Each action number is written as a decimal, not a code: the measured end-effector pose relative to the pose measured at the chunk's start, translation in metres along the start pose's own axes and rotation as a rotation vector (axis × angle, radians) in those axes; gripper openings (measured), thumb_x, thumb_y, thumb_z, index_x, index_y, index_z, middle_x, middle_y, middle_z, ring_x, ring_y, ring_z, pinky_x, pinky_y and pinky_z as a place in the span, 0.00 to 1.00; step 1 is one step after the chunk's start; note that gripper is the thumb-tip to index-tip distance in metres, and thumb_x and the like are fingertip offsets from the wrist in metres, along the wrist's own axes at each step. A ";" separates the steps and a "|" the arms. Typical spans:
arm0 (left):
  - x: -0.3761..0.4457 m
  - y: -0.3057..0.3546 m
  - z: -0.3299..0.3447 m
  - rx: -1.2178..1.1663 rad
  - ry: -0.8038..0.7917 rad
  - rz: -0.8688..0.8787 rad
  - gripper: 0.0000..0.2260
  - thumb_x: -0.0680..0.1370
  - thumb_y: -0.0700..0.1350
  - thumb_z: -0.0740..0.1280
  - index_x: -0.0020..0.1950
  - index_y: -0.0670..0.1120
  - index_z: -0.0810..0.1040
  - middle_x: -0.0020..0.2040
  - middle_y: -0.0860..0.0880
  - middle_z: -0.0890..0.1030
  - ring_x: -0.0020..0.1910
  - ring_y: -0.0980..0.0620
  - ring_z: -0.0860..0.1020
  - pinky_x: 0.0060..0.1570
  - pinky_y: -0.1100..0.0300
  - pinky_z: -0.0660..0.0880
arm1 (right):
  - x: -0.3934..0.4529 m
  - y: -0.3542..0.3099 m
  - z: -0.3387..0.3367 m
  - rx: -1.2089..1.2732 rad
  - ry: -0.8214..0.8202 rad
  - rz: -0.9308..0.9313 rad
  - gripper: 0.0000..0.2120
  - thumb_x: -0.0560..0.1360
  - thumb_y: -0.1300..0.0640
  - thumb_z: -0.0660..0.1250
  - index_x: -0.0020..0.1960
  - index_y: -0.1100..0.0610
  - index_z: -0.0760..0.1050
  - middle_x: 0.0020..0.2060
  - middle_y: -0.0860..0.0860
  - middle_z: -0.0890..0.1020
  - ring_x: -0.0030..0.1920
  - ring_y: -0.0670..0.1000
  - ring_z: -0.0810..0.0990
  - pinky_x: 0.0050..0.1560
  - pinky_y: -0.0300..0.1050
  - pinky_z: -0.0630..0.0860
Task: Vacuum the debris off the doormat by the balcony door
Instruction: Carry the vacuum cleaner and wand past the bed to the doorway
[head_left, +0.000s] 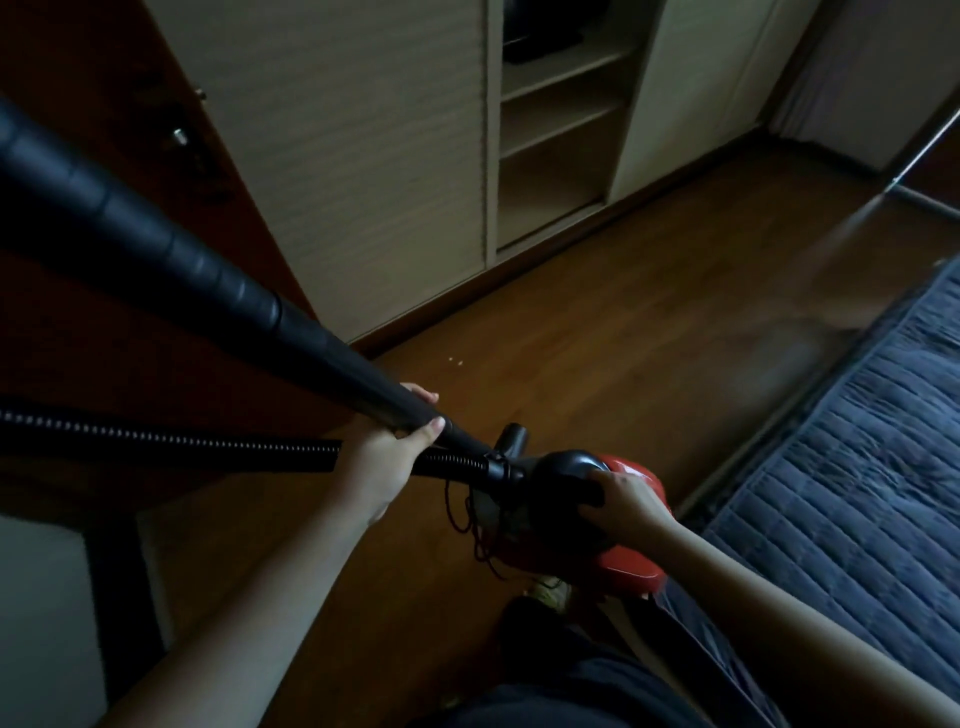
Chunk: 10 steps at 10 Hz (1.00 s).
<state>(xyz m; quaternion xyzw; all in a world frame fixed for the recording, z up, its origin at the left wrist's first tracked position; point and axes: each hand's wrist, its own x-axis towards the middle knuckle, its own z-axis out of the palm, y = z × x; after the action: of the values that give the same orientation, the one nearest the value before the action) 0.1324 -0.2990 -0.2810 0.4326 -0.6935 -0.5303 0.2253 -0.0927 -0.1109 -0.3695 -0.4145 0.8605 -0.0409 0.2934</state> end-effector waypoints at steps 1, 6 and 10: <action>0.053 0.019 0.027 -0.023 -0.043 0.025 0.08 0.75 0.41 0.72 0.49 0.54 0.79 0.55 0.51 0.80 0.56 0.54 0.79 0.59 0.57 0.75 | 0.040 0.015 -0.024 0.028 0.014 0.007 0.16 0.75 0.50 0.67 0.60 0.54 0.75 0.51 0.52 0.81 0.50 0.51 0.81 0.39 0.37 0.68; 0.258 0.122 0.145 0.253 -0.224 0.338 0.09 0.73 0.43 0.75 0.49 0.52 0.79 0.51 0.55 0.81 0.53 0.61 0.78 0.55 0.68 0.72 | 0.174 0.088 -0.134 0.236 0.168 0.218 0.15 0.75 0.52 0.67 0.61 0.52 0.76 0.55 0.51 0.81 0.54 0.51 0.80 0.51 0.41 0.75; 0.473 0.154 0.192 0.188 -0.360 0.301 0.09 0.74 0.45 0.74 0.52 0.52 0.80 0.52 0.55 0.82 0.51 0.62 0.79 0.41 0.76 0.72 | 0.319 0.100 -0.222 0.290 0.179 0.369 0.12 0.75 0.52 0.69 0.57 0.52 0.78 0.50 0.49 0.83 0.48 0.47 0.82 0.49 0.41 0.79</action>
<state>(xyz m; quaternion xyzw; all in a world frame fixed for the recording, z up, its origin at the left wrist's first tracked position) -0.3190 -0.5824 -0.2717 0.2420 -0.8254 -0.4924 0.1332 -0.4355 -0.3194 -0.3675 -0.1987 0.9292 -0.1463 0.2751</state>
